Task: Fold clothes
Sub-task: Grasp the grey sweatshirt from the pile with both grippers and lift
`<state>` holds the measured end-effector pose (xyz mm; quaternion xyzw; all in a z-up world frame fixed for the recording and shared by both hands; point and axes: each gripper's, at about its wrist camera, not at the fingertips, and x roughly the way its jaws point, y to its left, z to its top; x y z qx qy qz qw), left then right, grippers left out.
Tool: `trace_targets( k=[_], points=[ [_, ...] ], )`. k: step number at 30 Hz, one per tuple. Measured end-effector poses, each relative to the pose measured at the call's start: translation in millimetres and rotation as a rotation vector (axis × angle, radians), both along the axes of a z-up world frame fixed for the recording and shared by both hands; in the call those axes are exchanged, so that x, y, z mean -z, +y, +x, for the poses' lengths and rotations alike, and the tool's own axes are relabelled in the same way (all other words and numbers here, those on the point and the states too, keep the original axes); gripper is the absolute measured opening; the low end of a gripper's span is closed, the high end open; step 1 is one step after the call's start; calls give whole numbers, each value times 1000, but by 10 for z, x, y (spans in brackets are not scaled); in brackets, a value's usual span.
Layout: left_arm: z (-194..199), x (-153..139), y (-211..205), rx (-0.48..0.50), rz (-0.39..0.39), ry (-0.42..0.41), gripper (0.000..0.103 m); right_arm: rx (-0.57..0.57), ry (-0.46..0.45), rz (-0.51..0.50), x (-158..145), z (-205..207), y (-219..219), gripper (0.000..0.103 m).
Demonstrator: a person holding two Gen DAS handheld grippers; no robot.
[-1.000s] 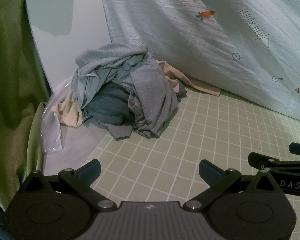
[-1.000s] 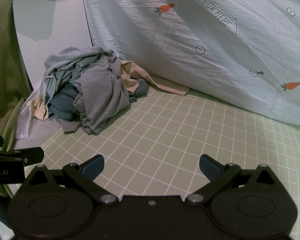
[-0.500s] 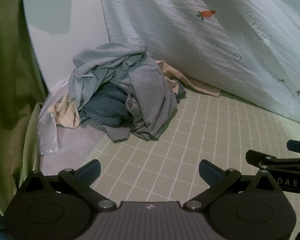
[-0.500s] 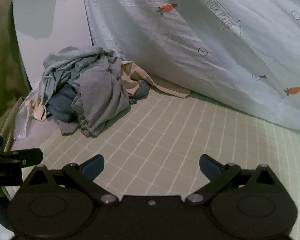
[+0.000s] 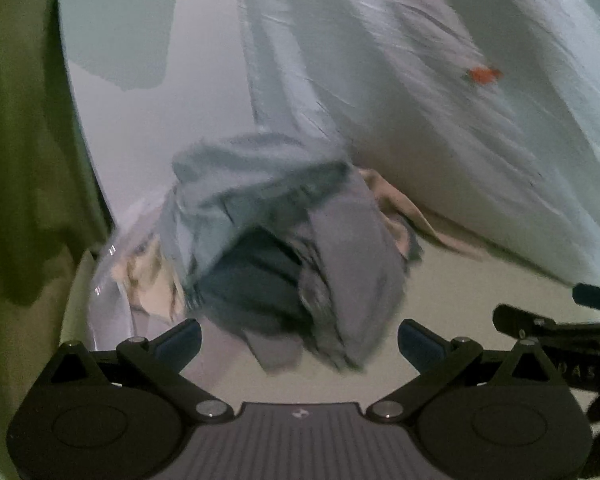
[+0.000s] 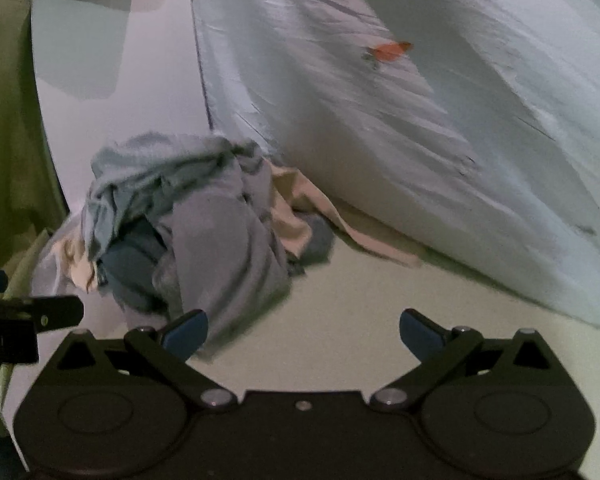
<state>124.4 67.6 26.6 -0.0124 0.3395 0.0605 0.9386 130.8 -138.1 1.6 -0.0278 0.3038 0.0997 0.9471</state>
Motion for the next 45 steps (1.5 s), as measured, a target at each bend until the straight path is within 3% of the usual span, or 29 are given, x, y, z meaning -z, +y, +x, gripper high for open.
trace_targets(
  k=[4,9,12,15,19,20,21,22,23,28,32,39,45],
  points=[
    [499,-98,271,-54,14,-30,103,-30,-32,-8,-64,479,252,103],
    [1122,-122,624,-138,-23,-47,97,-47,-42,-3,-11,1177,520,101],
    [1491,-56,797,-153,-86,-34,85,-67,-8,32,99,1535,654,90],
    [1744,43,893,-164,-147,-8,65,-86,41,65,234,1844,787,80],
    [1869,86,867,-181,-204,-12,19,-62,123,100,414,2074,919,39],
    [1868,83,840,-180,-205,-18,10,-79,137,117,438,2092,926,33],
    [1868,80,813,-180,-205,-25,7,-96,146,130,456,2101,932,18],
    [1844,74,796,-178,-206,-34,5,-106,132,120,440,2061,935,6],
    [1801,60,792,-177,-215,-41,4,-116,118,110,424,2022,938,2],
    [1419,-70,770,-162,-241,-81,3,-99,40,94,250,1749,753,1],
    [1101,-200,481,-103,-254,-99,3,-16,-23,70,101,1438,372,0],
    [428,-342,-331,54,-281,-101,2,220,-105,58,-87,690,-752,0],
    [-163,-220,-1356,177,-324,-16,2,413,-121,43,-150,-31,-2015,0]
  ],
)
